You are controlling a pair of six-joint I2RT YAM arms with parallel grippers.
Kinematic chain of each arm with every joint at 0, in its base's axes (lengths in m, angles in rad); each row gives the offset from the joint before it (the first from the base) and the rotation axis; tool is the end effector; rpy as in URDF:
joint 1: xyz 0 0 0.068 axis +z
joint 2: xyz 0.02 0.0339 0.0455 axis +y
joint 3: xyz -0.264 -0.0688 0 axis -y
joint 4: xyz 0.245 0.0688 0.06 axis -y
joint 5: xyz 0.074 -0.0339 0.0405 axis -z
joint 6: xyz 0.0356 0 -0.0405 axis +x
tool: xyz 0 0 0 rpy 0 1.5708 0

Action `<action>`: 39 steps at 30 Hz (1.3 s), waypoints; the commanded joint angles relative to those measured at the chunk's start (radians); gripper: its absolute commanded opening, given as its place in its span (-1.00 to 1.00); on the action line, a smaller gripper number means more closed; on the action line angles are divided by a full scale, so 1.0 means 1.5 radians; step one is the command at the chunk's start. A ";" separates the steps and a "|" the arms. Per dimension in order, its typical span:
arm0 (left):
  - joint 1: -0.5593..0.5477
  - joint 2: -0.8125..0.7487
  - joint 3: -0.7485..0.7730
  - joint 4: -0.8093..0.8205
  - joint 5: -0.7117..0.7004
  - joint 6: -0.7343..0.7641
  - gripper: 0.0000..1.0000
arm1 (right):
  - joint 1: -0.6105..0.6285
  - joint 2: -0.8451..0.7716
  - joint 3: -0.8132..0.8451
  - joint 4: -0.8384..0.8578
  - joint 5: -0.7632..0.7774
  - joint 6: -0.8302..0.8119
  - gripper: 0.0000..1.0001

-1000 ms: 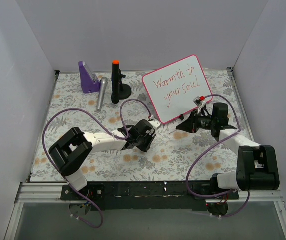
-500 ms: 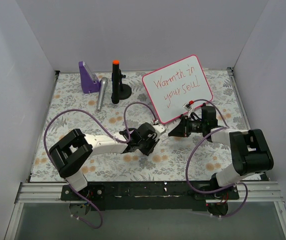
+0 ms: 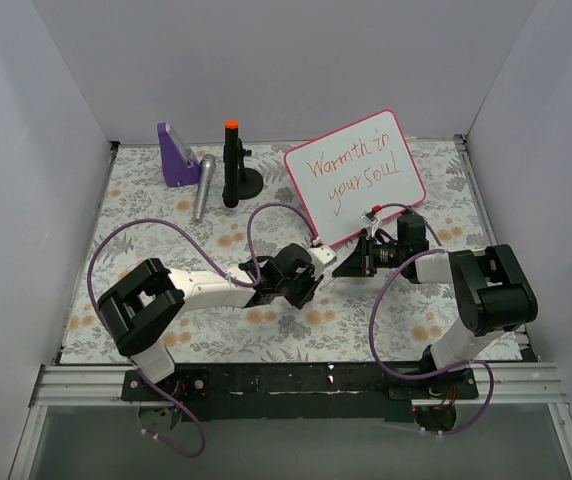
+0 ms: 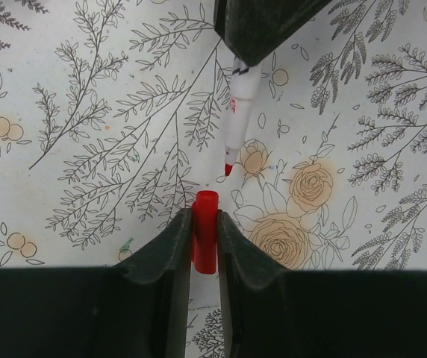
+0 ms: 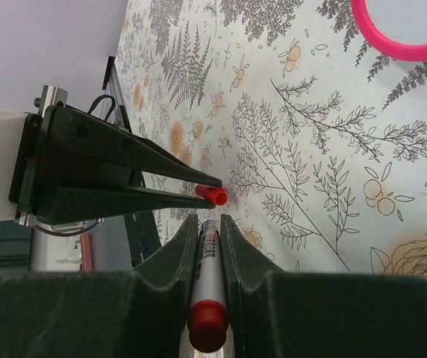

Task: Write a sentence on the whiteboard
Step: Insert the pen cap into the whiteboard marker.

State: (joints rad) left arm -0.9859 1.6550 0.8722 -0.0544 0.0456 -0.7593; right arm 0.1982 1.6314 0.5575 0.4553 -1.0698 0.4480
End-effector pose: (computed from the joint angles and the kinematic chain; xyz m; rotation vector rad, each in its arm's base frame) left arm 0.1817 -0.2773 0.1649 0.3153 2.5699 -0.7999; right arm 0.2681 0.0857 0.1374 -0.3757 2.1673 1.5264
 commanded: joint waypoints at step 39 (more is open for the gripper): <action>-0.002 -0.034 -0.013 0.091 0.020 -0.009 -0.86 | 0.016 0.043 0.012 0.050 -0.036 0.044 -0.97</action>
State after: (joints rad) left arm -0.9859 1.6550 0.8574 0.0311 0.0902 -0.7650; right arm 0.2146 1.6897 0.5591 0.4755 -1.0798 0.4789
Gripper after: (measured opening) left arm 0.156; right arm 0.187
